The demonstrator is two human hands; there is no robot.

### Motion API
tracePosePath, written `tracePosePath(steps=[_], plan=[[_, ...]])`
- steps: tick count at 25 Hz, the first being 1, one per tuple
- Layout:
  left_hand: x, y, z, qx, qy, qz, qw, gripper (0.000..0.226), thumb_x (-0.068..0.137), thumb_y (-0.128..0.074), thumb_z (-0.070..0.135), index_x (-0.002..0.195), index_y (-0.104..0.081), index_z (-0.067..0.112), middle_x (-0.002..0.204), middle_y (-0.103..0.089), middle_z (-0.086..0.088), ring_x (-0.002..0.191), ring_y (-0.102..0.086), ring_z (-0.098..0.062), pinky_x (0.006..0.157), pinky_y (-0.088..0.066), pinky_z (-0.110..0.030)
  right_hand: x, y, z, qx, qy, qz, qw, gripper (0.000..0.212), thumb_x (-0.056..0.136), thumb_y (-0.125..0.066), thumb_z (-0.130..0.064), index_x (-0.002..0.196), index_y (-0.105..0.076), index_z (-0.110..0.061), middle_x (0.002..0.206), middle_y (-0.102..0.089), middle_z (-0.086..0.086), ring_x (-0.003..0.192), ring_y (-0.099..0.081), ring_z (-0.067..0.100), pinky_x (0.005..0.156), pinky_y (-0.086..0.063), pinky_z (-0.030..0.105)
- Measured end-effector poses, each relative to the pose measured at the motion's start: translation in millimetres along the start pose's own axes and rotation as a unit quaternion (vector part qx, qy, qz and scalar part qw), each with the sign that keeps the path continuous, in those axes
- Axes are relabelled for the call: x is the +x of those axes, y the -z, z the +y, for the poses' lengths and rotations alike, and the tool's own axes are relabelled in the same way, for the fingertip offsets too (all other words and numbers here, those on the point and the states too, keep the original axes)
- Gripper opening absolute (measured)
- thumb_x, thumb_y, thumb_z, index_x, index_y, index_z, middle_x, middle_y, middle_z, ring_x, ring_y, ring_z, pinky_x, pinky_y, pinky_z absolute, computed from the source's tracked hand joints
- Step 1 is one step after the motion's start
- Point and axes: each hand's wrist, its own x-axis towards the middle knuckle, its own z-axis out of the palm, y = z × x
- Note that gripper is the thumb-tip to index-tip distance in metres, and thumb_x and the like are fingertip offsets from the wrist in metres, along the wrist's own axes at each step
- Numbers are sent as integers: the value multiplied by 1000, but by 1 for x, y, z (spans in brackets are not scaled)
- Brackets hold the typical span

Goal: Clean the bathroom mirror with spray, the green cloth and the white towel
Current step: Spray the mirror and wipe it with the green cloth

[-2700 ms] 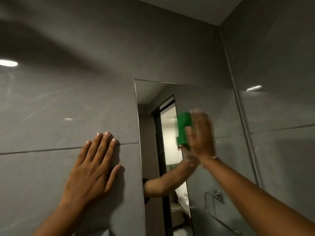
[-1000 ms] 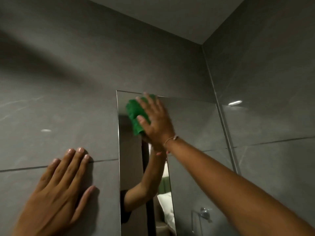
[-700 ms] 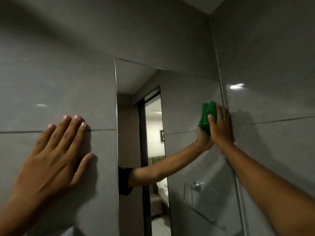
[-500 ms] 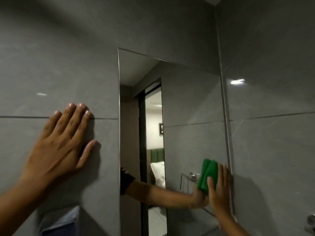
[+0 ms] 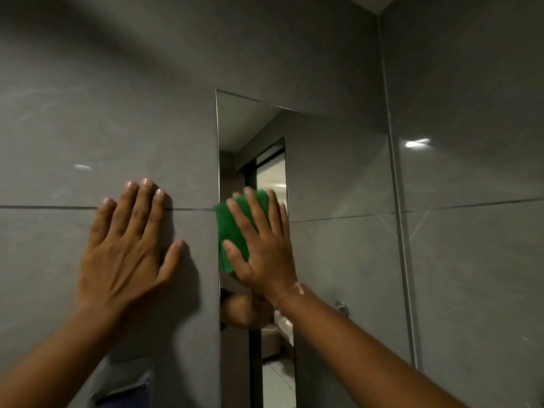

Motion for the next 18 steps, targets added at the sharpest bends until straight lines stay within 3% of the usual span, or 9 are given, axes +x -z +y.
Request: tracePosePath(steps=[2, 4, 5, 7, 9, 11, 13, 15, 18], plan=[[0, -2, 13, -21, 61, 19, 998, 81, 93, -28, 54, 158, -9, 12, 169, -6, -12, 157, 1, -26, 128, 3, -45, 53, 8, 16, -37, 117, -10, 992, 66, 92, -43, -50, 152, -27, -28, 164, -21, 5, 153, -6, 33, 121, -11, 56], [-1, -3, 18, -24, 68, 32, 997, 80, 92, -30, 52, 158, -10, 11, 169, -8, -13, 157, -1, -28, 128, 0, -48, 88, 17, 56, -66, 149, 5, 987, 64, 92, -44, -48, 151, -30, -27, 162, -26, 8, 151, -14, 34, 122, -14, 53], [-2, -3, 18, -19, 63, 36, 997, 80, 92, -30, 51, 158, -11, 10, 168, -8, -14, 157, -2, -29, 127, -2, -49, 100, 21, 84, -69, 102, 33, 992, 63, 92, -42, -47, 151, -30, -26, 161, -28, 9, 150, -18, 33, 121, -17, 53], [-1, -2, 16, -9, 55, 37, 998, 80, 92, -30, 50, 157, -11, 8, 168, -7, -15, 157, 0, -30, 127, -3, -51, 107, 32, 144, -70, -102, 105, 987, 65, 92, -30, -52, 151, -29, -26, 161, -28, 10, 148, -25, 33, 116, -25, 53], [-2, -3, 16, -8, 55, 36, 998, 80, 93, -27, 51, 157, -11, 7, 168, -5, -17, 157, 1, -31, 127, -3, -52, 104, 42, 179, -14, -301, 138, 944, 71, 89, -24, -57, 153, -27, -26, 162, -24, 9, 149, -20, 33, 116, -23, 55], [-1, -4, 17, -8, 54, 38, 998, 79, 93, -25, 51, 157, -10, 6, 168, -4, -18, 157, 1, -32, 127, -3, -53, 102, 38, 153, 3, -353, 147, 924, 71, 88, -29, -56, 153, -26, -27, 163, -22, 7, 150, -15, 34, 118, -18, 57], [-1, -4, 18, -7, 42, 36, 998, 78, 94, -26, 49, 157, -11, 5, 168, -5, -18, 157, 0, -32, 126, -5, -54, 96, 20, 84, 3, -235, 144, 961, 68, 89, -36, -52, 152, -28, -29, 163, -22, 5, 152, -11, 32, 121, -12, 55], [-1, -5, 18, -16, 26, 43, 999, 78, 93, -27, 48, 156, -14, 4, 167, -10, -19, 157, -2, -32, 126, -8, -55, 82, 1, 10, -7, -14, 81, 997, 65, 91, -48, -45, 152, -29, -29, 164, -22, 4, 153, -6, 32, 122, -7, 56], [0, -7, 19, -18, 21, 49, 998, 79, 92, -29, 48, 155, -19, 3, 166, -15, -20, 157, -5, -32, 126, -10, -55, 87, 5, 6, -31, 169, 10, 985, 62, 90, -53, -43, 148, -38, -28, 161, -30, 5, 151, -12, 34, 121, -10, 55]])
